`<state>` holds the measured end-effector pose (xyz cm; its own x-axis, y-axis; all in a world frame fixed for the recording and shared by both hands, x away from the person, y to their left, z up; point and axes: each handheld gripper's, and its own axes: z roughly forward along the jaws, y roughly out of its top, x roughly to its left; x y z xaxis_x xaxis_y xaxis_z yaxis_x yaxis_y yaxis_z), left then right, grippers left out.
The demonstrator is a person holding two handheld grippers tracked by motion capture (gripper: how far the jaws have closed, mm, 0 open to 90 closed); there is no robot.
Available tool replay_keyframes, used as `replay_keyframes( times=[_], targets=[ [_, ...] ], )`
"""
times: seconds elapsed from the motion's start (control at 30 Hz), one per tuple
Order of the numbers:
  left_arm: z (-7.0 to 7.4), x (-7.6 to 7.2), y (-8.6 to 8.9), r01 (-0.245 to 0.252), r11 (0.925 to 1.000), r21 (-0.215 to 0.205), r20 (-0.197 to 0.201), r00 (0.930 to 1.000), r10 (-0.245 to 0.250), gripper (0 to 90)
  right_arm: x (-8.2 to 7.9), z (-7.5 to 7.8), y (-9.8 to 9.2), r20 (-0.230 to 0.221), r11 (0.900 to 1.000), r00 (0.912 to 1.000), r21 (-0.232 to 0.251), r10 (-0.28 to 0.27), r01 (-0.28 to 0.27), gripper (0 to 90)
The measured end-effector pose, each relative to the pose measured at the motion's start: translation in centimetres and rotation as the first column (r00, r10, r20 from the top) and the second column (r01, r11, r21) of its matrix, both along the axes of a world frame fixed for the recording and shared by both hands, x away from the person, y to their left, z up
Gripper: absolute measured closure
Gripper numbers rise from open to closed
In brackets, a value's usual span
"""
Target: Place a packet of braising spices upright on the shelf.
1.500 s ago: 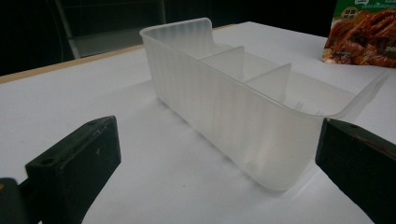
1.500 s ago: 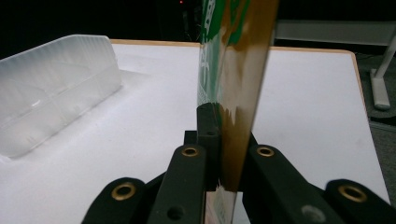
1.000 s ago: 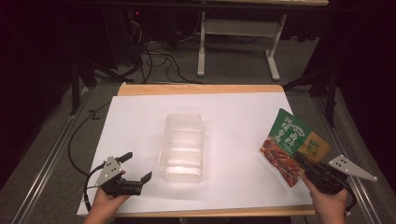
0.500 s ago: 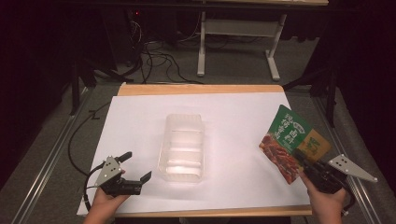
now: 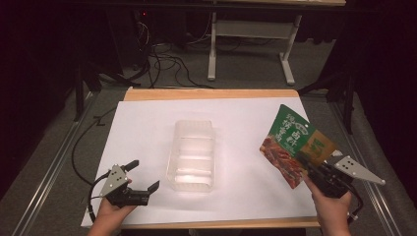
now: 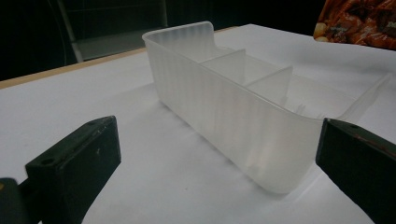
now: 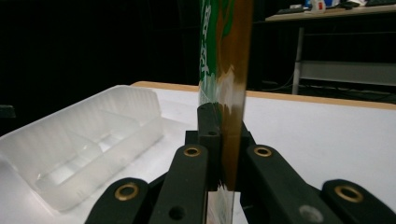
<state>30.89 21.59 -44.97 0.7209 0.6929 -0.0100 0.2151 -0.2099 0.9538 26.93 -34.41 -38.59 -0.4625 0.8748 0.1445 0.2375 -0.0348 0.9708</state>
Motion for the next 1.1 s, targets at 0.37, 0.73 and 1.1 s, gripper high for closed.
replay_keyframes(
  times=[0.37,0.73,1.1],
  targets=[
    [0.1,-0.1,0.1,0.003,1.0,-0.003,-0.001,1.0,-0.003,0.5,1.6,0.8,3.0,0.01,0.997,0.9972,-0.008,0.074,-0.074,90.0],
    [0.0,-0.1,0.1,0.002,1.0,-0.005,0.0,1.0,-0.002,0.5,3.5,1.5,5.4,0.015,0.988,0.9878,-0.007,0.155,-0.155,90.0],
    [0.0,-0.1,0.0,0.007,0.9999,-0.009,-0.002,1.0,-0.007,0.5,5.0,1.7,7.7,0.011,0.975,0.975,0.001,0.222,-0.222,90.0]
  ],
)
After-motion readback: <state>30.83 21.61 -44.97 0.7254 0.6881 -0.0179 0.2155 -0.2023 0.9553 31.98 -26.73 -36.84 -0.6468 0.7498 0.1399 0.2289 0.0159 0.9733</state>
